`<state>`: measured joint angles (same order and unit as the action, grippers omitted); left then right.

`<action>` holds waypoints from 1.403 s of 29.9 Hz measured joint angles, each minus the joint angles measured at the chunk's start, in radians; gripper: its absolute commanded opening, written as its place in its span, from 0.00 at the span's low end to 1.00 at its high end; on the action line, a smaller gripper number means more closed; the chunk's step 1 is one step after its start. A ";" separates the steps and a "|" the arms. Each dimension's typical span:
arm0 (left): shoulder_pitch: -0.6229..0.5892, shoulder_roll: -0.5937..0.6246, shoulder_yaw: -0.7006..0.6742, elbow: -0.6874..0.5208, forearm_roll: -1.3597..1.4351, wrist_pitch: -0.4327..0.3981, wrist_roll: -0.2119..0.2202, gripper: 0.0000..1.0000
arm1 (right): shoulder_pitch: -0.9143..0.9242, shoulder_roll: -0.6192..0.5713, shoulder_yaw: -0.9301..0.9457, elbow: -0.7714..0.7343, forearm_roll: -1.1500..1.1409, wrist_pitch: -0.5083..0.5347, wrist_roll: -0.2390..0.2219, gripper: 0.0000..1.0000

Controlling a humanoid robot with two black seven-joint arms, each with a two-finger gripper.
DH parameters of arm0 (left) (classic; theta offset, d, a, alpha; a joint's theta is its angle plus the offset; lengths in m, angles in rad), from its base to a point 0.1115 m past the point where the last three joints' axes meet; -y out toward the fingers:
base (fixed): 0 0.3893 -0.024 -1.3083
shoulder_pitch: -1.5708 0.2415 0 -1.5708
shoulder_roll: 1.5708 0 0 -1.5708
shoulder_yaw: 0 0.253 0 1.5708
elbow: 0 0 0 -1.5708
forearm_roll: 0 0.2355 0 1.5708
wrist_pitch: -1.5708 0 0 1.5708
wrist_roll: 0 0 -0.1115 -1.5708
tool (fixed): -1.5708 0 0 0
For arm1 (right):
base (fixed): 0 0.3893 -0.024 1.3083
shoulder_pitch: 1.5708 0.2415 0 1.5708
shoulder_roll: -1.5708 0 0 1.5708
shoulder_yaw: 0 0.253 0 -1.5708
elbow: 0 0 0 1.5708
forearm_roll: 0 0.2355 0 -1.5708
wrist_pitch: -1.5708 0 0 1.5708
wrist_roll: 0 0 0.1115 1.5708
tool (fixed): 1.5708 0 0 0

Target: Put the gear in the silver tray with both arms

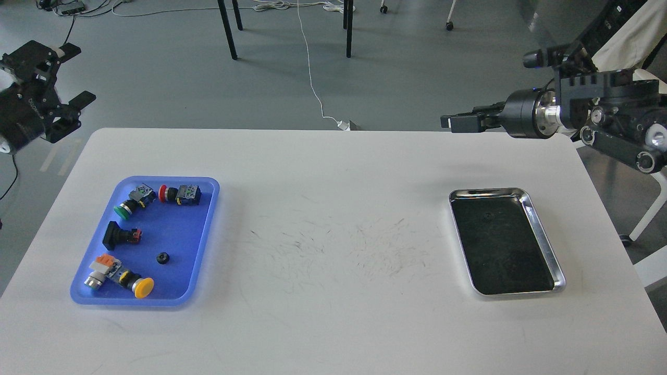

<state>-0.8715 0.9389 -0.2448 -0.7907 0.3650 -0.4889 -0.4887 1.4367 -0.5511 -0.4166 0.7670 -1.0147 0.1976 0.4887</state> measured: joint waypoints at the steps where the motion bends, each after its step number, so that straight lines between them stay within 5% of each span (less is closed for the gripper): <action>1: 0.001 0.005 0.001 -0.004 0.013 0.000 0.000 0.99 | -0.006 -0.020 0.030 0.000 0.021 -0.002 0.000 0.93; 12: 0.015 0.102 0.013 -0.151 0.258 0.020 0.000 0.99 | -0.165 -0.190 0.320 0.045 0.215 -0.022 0.000 0.93; 25: 0.087 0.221 0.032 -0.423 0.673 0.318 0.000 0.98 | -0.306 -0.307 0.390 0.136 0.470 -0.162 0.000 0.93; 38: 0.087 0.391 0.029 -0.611 0.695 0.189 0.000 0.99 | -0.374 -0.401 0.400 0.287 0.620 -0.260 0.000 0.93; 42: 0.084 0.400 0.030 -0.666 0.861 0.228 0.000 0.98 | -0.382 -0.419 0.400 0.317 0.631 -0.277 0.000 0.93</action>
<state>-0.7880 1.3387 -0.2152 -1.4569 1.2258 -0.2614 -0.4888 1.0545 -0.9698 -0.0166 1.0837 -0.3841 -0.0790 0.4887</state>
